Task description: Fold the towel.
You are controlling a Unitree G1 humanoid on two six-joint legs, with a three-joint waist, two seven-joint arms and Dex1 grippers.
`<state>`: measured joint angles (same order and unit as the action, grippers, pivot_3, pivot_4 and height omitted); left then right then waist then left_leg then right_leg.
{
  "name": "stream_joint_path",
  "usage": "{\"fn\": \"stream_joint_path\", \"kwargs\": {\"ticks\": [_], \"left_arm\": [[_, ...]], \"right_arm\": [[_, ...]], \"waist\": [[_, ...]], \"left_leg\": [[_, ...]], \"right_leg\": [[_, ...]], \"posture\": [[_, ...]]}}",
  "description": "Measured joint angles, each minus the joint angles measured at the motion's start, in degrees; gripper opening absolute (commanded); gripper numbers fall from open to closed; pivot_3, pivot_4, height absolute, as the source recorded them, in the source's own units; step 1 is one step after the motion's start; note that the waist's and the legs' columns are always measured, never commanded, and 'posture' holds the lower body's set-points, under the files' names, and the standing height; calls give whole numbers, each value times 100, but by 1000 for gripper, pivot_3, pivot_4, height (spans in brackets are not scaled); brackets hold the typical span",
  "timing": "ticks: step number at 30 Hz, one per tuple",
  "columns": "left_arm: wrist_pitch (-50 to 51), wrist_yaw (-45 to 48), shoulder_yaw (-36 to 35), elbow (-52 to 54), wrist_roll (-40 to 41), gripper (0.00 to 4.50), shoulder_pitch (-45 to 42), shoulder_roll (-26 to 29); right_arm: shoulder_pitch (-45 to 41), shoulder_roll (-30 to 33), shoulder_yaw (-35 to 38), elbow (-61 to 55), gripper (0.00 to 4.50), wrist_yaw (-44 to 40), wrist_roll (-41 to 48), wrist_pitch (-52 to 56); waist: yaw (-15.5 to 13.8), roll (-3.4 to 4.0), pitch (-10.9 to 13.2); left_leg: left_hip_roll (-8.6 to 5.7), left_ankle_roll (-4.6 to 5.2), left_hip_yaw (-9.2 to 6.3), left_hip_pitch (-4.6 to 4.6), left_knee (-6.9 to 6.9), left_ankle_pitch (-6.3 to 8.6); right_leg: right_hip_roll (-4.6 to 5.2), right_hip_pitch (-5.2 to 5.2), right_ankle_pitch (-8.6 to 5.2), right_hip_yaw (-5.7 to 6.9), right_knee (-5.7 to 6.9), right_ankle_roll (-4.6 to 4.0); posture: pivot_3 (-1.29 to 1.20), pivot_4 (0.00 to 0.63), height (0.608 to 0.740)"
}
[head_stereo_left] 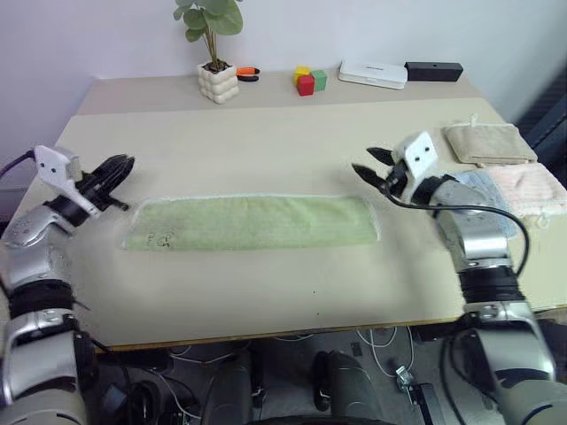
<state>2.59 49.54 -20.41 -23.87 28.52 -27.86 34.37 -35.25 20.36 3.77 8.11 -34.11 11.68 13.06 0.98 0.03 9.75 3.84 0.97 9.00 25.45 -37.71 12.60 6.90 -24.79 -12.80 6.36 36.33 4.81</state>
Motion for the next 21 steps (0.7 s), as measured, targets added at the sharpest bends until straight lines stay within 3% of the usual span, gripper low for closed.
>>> {"fn": "stream_joint_path", "kwargs": {"ticks": [1, 6, 10, 21], "left_arm": [[238, -112, 151, 475, 95, 0, 143, -176], [1066, -736, 137, 1708, 437, 0, 657, -471], [1513, -1555, 126, 2146, 688, 0, 973, -1241], [1211, -1996, 289, 1104, 73, 0, 1190, -1475]], "right_arm": [[79, -303, -95, -287, 49, 268, 46, 226], [546, -941, -281, -679, 49, 1234, -74, 936], [718, -1282, -353, -663, 49, 1690, -154, 1154], [1200, -916, -254, 137, 49, 1915, -485, 492]], "waist": [[-4, 0, 0], [-33, 0, 0], [-23, -1, -1], [-25, -3, -2]], "left_leg": [[-1, -1, -1, 2, -4, 0], [-1, 7, -7, 1, -17, 7], [-2, 23, -9, 1, -19, 16], [-2, 31, -11, 3, -17, 23]], "right_leg": [[-1, 0, 0, 1, 2, 0], [-3, 10, 0, 3, -2, 1], [-3, 14, 0, 3, -9, 0], [-6, 15, -1, 8, -17, 0]], "posture": [[0, 150, 740], [0, 150, 740], [0, 150, 740], [0, 150, 740]]}}
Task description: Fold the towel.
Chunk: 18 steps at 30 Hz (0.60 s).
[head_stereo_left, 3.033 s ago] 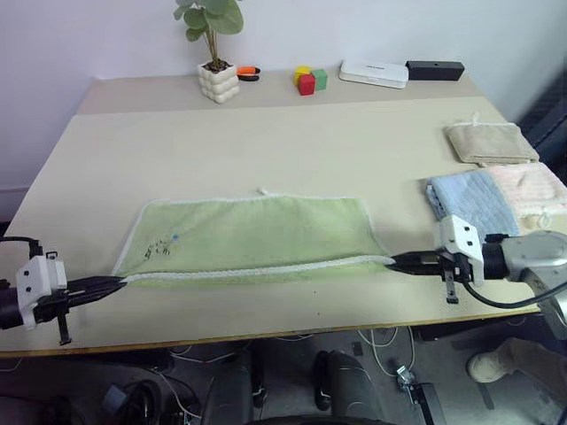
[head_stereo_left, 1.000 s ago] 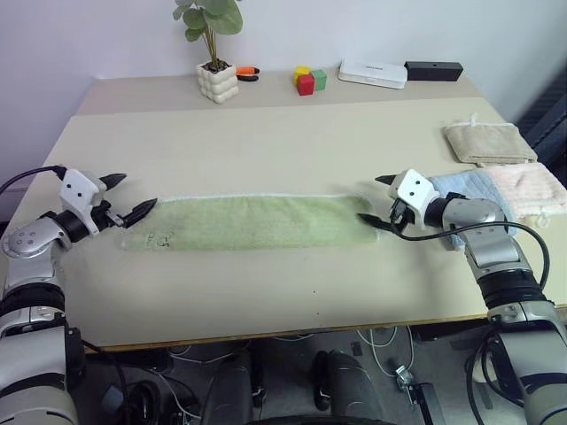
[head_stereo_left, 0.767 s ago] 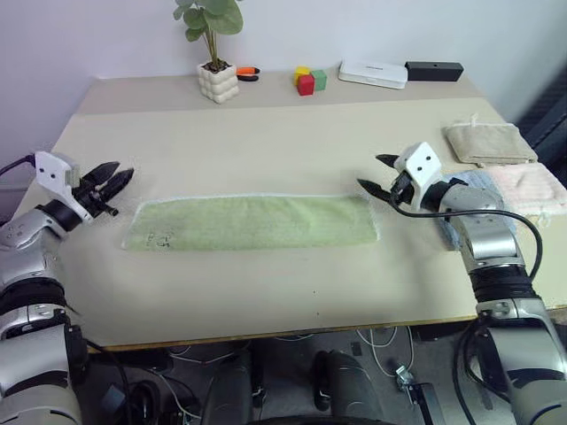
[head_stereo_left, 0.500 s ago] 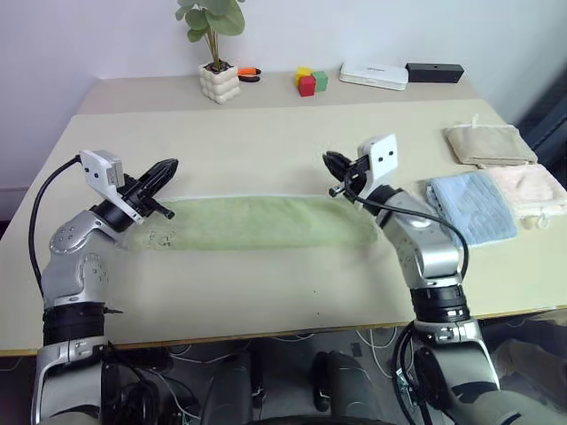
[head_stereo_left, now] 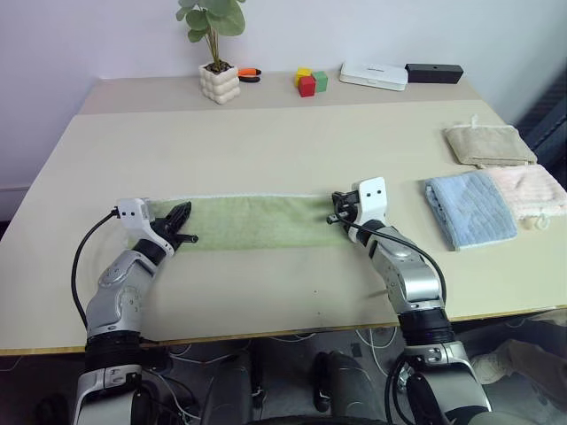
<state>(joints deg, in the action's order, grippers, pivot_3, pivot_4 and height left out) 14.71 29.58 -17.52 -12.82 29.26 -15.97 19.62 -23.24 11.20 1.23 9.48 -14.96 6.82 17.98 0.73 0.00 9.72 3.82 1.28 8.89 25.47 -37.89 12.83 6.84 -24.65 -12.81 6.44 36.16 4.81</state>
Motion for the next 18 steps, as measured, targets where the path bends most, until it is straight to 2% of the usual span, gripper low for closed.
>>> {"fn": "stream_joint_path", "kwargs": {"ticks": [7, 11, 14, 18], "left_arm": [[-17, 182, -313, -309, 73, 0, -64, 328], [177, 558, -431, -336, 273, 0, 28, 651], [482, 986, -463, -160, 571, 850, 93, 714], [475, 1559, -245, 63, 584, 2775, 127, 839]], "right_arm": [[18, 552, 276, 494, 49, 94, -195, -545], [6, 659, 423, 635, 49, 80, -183, -600], [-64, 661, 694, 636, 888, -82, 157, -523], [-191, 714, 1173, 372, 2836, -159, 757, -24]], "waist": [[14, 0, 0], [36, 0, 0], [12, 1, 0], [-6, 1, 1]], "left_leg": [[1, -1, 0, -2, 2, 1], [3, -1, 0, -2, 5, 1], [2, -1, 1, -1, 3, 2], [3, -1, -3, -1, 4, 3]], "right_leg": [[0, 0, 0, 0, 0, 0], [0, -3, 0, 0, 0, 0], [1, -2, 0, -1, -1, 0], [1, -1, -1, 0, -2, -1]], "posture": [[0, 150, 740], [0, 150, 740], [0, 150, 740], [0, 150, 740]]}}
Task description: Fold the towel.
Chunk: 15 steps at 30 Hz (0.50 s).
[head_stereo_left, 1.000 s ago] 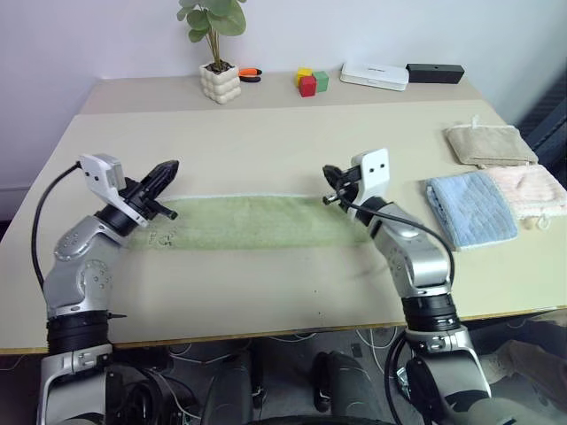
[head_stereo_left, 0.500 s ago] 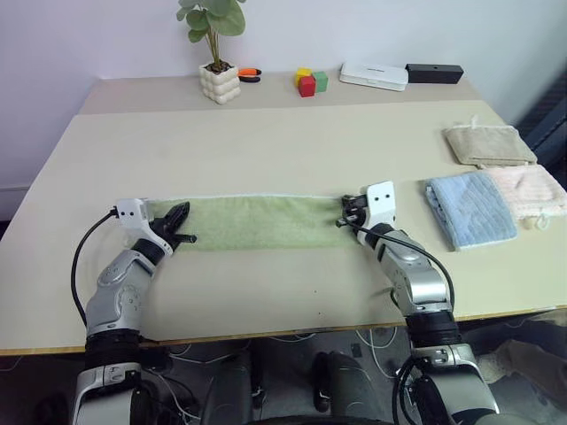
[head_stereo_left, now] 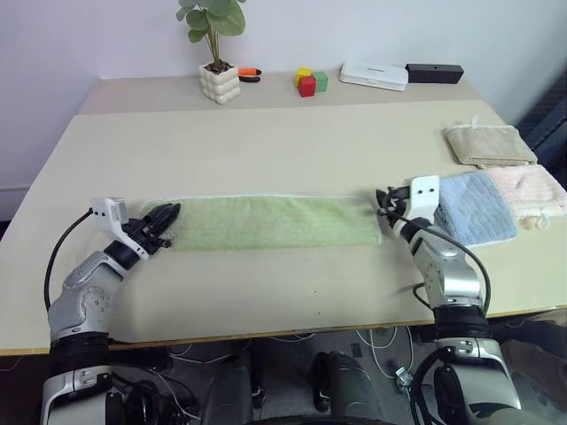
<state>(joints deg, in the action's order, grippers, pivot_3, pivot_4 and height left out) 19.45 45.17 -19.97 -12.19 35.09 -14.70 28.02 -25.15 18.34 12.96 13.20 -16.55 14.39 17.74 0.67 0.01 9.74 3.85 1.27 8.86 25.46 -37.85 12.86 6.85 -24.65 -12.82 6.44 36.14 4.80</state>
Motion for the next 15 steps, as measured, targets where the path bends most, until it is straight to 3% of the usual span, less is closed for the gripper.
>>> {"fn": "stream_joint_path", "kwargs": {"ticks": [3, 11, 15], "left_arm": [[-99, 447, 129, -88, -67, 4272, -245, 213], [-474, 1647, 665, -580, -297, 4393, -1081, 487], [-920, 2178, 813, -1320, -572, 4393, -1622, 581]], "right_arm": [[57, 120, 604, -540, 4373, 69, 670, 771], [622, 182, 2207, -2299, 4443, 935, 3503, 3827], [1469, 138, 2754, -2868, 4443, 1907, 5553, 4892]], "waist": [[-16, 0, 0], [6, 1, -1], [-27, 0, -1]], "left_leg": [[0, 2, -15, 3, 1, 1], [0, 8, -26, 2, 9, 9], [-1, 9, -35, 4, 13, 10]], "right_leg": [[1, -2, 0, 0, -2, -1], [1, -4, 0, 0, -3, -2], [1, 0, -1, 7, -10, -3]], "posture": [[0, 150, 740], [0, 150, 740], [0, 150, 740]]}}
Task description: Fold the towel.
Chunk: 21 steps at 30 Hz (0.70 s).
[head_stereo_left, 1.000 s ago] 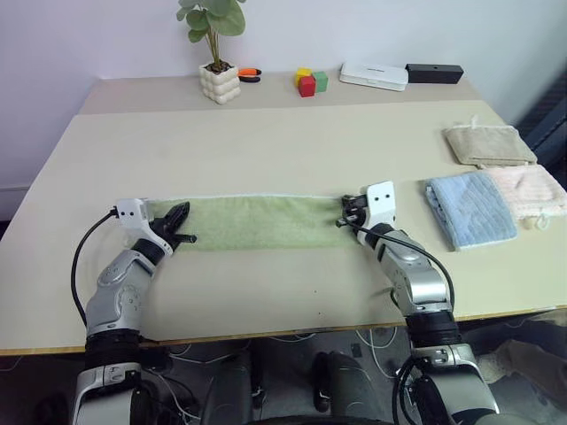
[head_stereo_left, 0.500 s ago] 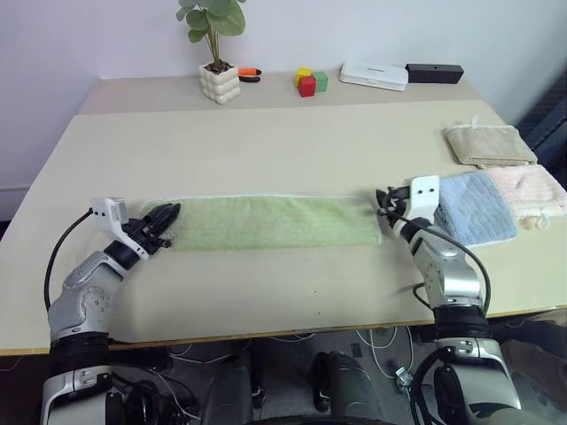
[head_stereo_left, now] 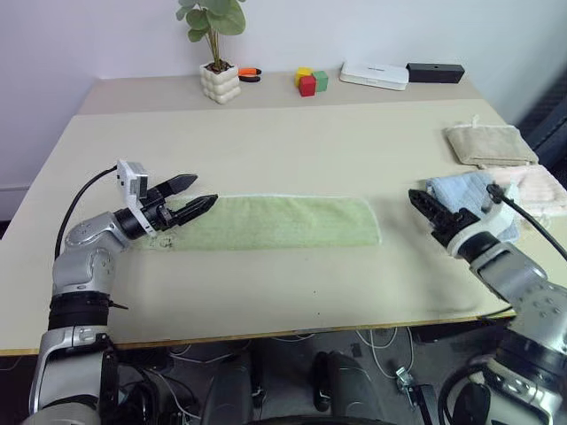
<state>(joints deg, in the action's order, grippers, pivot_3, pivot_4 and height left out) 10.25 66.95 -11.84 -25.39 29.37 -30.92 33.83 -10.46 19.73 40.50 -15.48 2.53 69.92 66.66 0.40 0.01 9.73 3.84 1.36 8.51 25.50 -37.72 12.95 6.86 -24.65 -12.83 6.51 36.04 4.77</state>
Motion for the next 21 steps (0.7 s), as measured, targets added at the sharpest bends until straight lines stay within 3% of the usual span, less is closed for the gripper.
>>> {"fn": "stream_joint_path", "kwargs": {"ticks": [5, 8, 14, 21], "left_arm": [[-291, 407, 117, -390, -133, 4393, -368, -43], [-343, 566, 201, -390, -144, 4393, -370, -130], [-214, 792, 207, -121, -138, 4393, -240, -40], [373, 1014, 176, 569, 25, 4393, 322, 257]], "right_arm": [[898, 174, -220, -138, 4443, 1384, 2420, -142], [1062, 413, -634, -241, 4443, 1939, 3255, -539], [1103, 544, -1426, -241, 4443, 2432, 3969, -1301], [948, 691, -2126, 103, 4443, 2506, 4058, -1655]], "waist": [[49, 0, 0], [62, -1, 1], [40, -3, 2], [21, -4, 2]], "left_leg": [[-1, 4, 2, -1, 0, 2], [0, 5, 1, -2, 3, 2], [-1, 5, 0, 1, 4, 2], [3, 6, -3, 2, 4, 2]], "right_leg": [[3, 3, -9, -6, -12, -16], [1, 3, -9, -6, -12, -14], [0, 3, -8, -5, -17, -9], [1, 4, -11, -5, -20, -15]], "posture": [[0, 150, 740], [0, 150, 740], [0, 150, 740], [0, 150, 740]]}}
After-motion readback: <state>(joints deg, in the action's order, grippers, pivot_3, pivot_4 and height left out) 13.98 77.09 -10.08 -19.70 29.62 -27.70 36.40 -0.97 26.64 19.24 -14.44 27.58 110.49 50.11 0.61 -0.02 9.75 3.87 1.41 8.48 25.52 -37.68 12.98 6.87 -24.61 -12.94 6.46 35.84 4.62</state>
